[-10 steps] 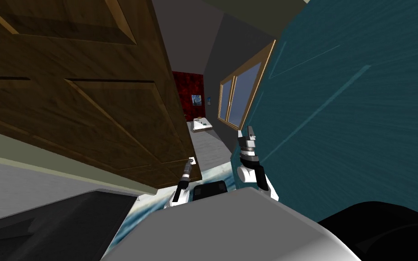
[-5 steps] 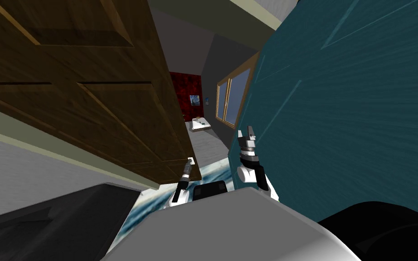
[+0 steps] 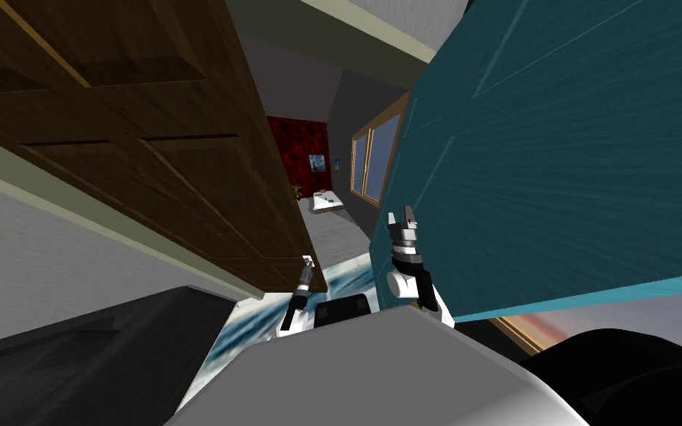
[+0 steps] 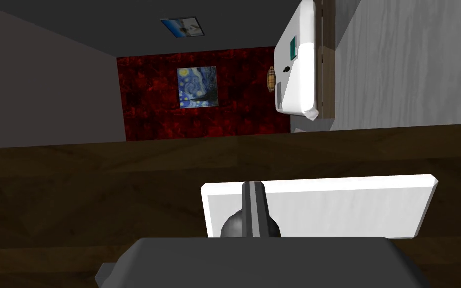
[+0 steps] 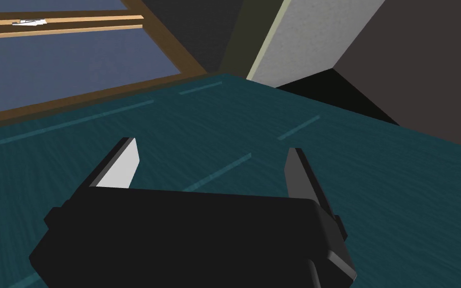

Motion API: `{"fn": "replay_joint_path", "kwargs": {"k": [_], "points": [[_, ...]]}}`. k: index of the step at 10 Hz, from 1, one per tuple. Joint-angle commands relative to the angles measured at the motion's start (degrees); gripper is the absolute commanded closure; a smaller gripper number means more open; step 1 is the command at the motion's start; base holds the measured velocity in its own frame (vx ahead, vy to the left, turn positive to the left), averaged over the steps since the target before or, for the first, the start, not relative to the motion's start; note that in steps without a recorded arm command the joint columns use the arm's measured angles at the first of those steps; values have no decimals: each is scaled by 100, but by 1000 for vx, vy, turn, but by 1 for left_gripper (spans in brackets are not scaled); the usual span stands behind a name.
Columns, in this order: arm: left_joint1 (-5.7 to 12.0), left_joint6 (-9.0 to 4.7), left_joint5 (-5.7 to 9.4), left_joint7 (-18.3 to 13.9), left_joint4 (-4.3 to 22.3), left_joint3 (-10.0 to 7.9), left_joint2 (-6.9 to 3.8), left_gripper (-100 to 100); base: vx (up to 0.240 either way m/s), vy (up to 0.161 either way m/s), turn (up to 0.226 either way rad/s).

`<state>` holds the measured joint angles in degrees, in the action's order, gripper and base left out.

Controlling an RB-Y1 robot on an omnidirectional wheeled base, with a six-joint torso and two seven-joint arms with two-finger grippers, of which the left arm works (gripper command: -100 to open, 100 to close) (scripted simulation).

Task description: Pull the door open

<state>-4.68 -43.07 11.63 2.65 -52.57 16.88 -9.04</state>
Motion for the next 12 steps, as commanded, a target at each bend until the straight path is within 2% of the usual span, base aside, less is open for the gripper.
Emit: {"fn": "replay_joint_path", "kwargs": {"k": [1, 4, 7, 8, 10, 12], "points": [[-12, -59, 63, -132, 26, -37, -143, -100, -183, -40, -25], [-38, -185, 200, -416, 84, -118, -452, -100, -188, 20, -84], [-67, -324, 350, -730, 148, -207, -793, -100, -204, 23, -157], [-127, -245, 318, -654, 23, -187, -753, -100, -101, -5, -26], [112, -273, 267, -698, 256, -159, -678, -100, 89, -4, 226], [230, -279, 240, -707, 367, -143, -635, -100, 185, -31, 71]]}}
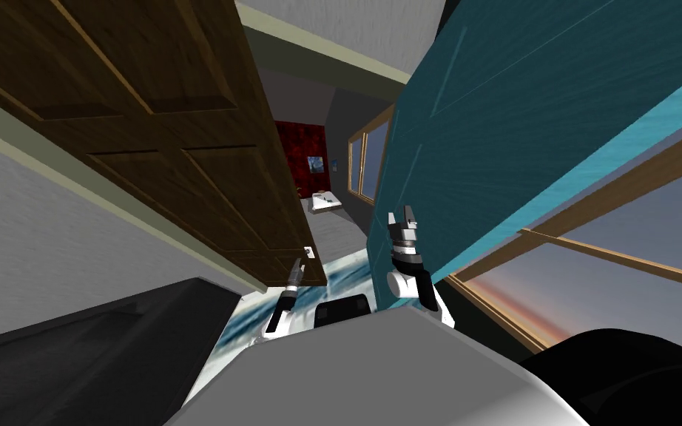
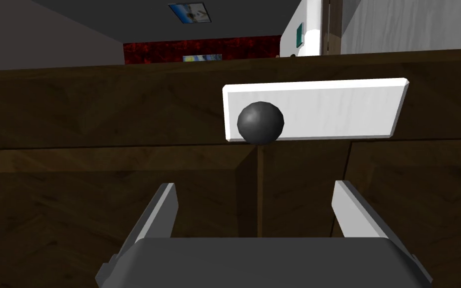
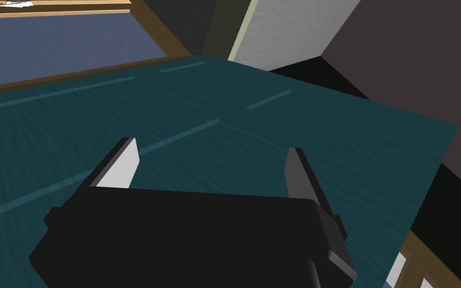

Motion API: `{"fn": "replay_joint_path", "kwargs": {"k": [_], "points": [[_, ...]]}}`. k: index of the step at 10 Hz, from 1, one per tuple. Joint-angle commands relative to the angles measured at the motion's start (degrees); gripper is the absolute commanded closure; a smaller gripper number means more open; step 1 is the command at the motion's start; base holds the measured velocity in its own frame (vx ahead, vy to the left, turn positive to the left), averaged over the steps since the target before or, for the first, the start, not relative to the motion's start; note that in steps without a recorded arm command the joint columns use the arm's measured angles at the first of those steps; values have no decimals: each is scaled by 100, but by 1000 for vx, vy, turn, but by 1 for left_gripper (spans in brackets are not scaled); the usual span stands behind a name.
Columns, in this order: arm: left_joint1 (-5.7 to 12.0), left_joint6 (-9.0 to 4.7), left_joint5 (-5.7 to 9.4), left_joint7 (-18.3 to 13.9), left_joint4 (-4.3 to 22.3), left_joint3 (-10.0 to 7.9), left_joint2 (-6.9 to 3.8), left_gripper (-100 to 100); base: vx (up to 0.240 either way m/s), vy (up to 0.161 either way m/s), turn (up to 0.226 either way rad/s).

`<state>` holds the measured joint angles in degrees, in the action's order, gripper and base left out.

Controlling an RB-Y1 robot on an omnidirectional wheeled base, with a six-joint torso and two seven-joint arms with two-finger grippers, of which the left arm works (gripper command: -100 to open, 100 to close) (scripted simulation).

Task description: Pull the door open

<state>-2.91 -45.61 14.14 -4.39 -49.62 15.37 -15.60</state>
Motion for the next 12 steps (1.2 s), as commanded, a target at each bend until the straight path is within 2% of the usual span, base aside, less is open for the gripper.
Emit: {"fn": "replay_joint_path", "kwargs": {"k": [1, 4, 5, 6, 11, 12], "points": [[108, -27, -24, -7, 123, 15, 41, -100, 197, -2, 9], [239, -35, -55, -16, 246, 32, 88, -100, 182, -7, -50], [205, -34, -49, -15, 213, 30, 75, -100, 77, 9, -10], [205, -34, -49, -15, 213, 30, 75, 100, -18, -5, 12], [205, -34, -49, -15, 213, 30, 75, 100, -11, -1, -1], [122, -220, -13, -202, 319, 68, -128, 100, -124, 29, -242]]}}
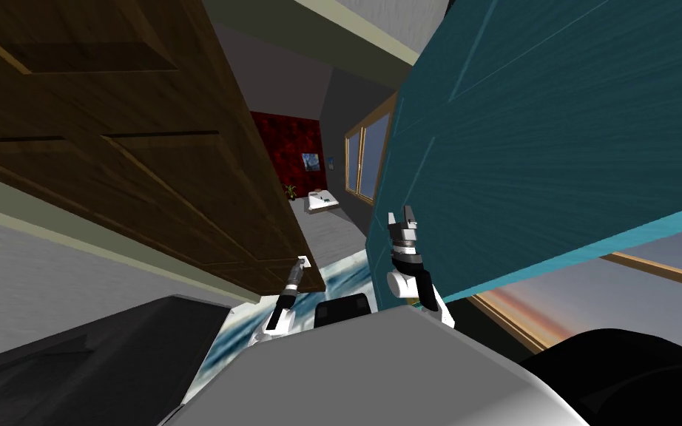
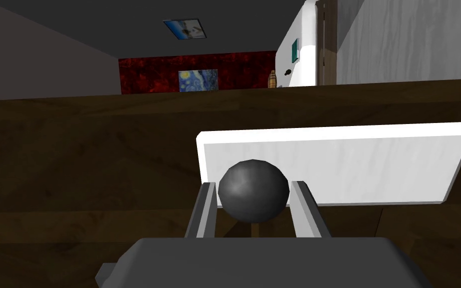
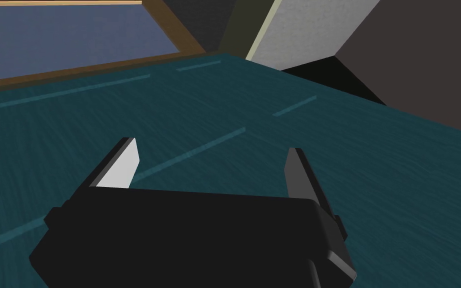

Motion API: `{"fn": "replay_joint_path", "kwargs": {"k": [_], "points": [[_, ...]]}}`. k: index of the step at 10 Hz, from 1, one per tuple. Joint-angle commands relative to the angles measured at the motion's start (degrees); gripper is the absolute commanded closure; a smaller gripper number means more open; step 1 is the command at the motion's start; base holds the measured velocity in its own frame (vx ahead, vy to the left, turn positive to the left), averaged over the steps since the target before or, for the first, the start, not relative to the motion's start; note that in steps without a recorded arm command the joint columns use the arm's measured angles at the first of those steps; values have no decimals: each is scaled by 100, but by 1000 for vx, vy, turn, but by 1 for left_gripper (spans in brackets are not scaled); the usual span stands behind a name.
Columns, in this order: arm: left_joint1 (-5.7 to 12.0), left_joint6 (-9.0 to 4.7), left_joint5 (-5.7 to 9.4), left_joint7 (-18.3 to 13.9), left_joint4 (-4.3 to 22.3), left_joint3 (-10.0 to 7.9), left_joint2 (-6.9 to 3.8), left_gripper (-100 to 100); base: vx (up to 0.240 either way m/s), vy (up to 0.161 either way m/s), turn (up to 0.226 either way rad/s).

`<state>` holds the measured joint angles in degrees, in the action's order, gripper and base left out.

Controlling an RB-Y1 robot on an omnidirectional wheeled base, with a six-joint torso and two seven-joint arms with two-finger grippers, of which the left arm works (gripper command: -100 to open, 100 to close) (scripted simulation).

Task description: Pull the door open

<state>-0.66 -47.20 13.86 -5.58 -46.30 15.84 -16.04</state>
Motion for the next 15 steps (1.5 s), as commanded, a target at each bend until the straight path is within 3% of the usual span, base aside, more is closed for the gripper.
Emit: {"fn": "replay_joint_path", "kwargs": {"k": [1, 2, 3, 8, 9, 12, 13, 14, 15], "points": [[-128, -124, 26, -142, 18, 32, -147, 100, -190, 86, -253], [-183, -266, 51, -275, 87, 59, -289, 100, -226, 63, -246], [-183, -266, 51, -275, 87, 59, -289, 100, -155, 30, -61], [-429, -889, 162, -860, 388, 178, -913, 100, -133, 0, -228], [-429, -889, 162, -860, 388, 178, -913, 100, -87, -8, -65], [-530, -1147, 208, -1103, 512, 227, -1172, 100, -73, -15, -138], [-415, -1093, 199, -1040, 600, 211, -1092, 100, -36, -2, -24], [-514, -1306, 225, -1138, 658, 312, -1214, 100, -149, 32, -226], [-538, -1356, 231, -1158, 667, 338, -1241, 100, -219, 73, -182]]}}
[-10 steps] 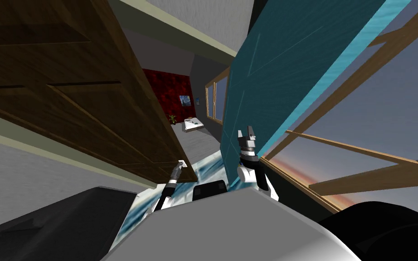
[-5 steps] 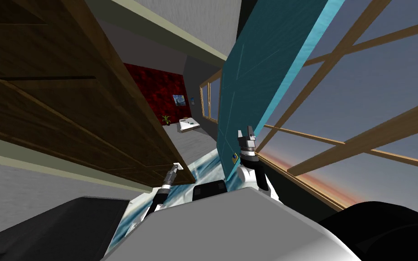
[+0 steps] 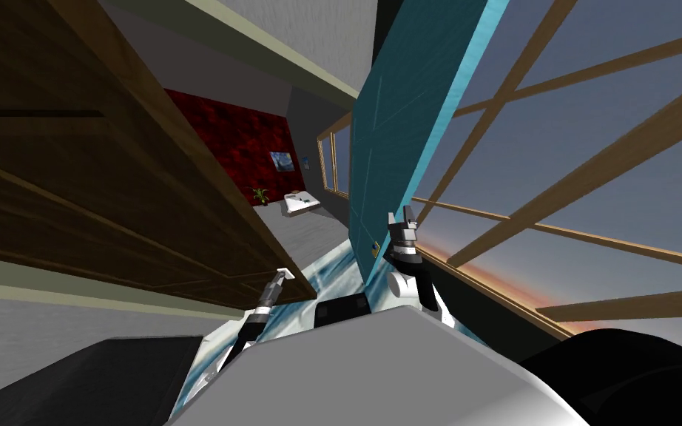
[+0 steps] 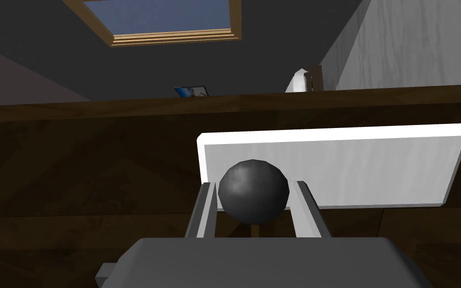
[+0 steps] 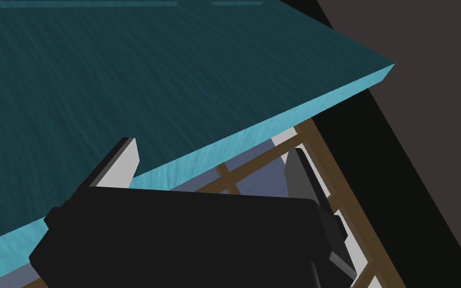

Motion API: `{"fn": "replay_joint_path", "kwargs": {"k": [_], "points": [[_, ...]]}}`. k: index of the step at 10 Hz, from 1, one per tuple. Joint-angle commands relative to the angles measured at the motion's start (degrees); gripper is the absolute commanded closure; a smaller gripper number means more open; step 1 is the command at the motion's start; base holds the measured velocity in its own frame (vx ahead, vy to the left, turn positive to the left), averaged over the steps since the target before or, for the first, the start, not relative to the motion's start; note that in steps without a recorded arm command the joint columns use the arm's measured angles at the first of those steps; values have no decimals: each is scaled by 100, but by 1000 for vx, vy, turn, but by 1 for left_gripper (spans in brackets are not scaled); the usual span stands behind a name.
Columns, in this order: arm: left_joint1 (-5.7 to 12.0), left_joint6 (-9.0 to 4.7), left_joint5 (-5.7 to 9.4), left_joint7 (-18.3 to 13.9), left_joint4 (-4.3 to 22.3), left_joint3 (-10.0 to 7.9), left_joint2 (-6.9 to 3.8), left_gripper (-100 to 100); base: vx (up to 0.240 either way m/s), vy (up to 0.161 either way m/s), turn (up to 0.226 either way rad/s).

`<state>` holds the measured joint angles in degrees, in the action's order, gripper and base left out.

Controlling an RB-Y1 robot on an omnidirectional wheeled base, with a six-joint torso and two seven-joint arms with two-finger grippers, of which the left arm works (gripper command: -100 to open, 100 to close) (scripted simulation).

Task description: Pull the door open

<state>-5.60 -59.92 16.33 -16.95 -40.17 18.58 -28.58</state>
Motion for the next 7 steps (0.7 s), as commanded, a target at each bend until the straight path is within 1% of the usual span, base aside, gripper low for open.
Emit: {"fn": "replay_joint_path", "kwargs": {"k": [1, 2, 4, 5, 6, 7], "points": [[-98, -190, -3, -64, 74, 121, -46, 100, -205, 88, -122], [-125, -245, 3, -86, 84, 150, -77, 100, -153, 55, -78], [-232, -458, 28, -172, 124, 263, -196, 100, -169, 36, -123], [-256, -505, 33, -191, 133, 288, -222, 100, -151, 64, -100], [-297, -588, 43, -224, 148, 332, -268, 100, -158, 57, -115], [-264, -530, 41, -200, 184, 298, -243, 100, -76, 26, -22]]}}
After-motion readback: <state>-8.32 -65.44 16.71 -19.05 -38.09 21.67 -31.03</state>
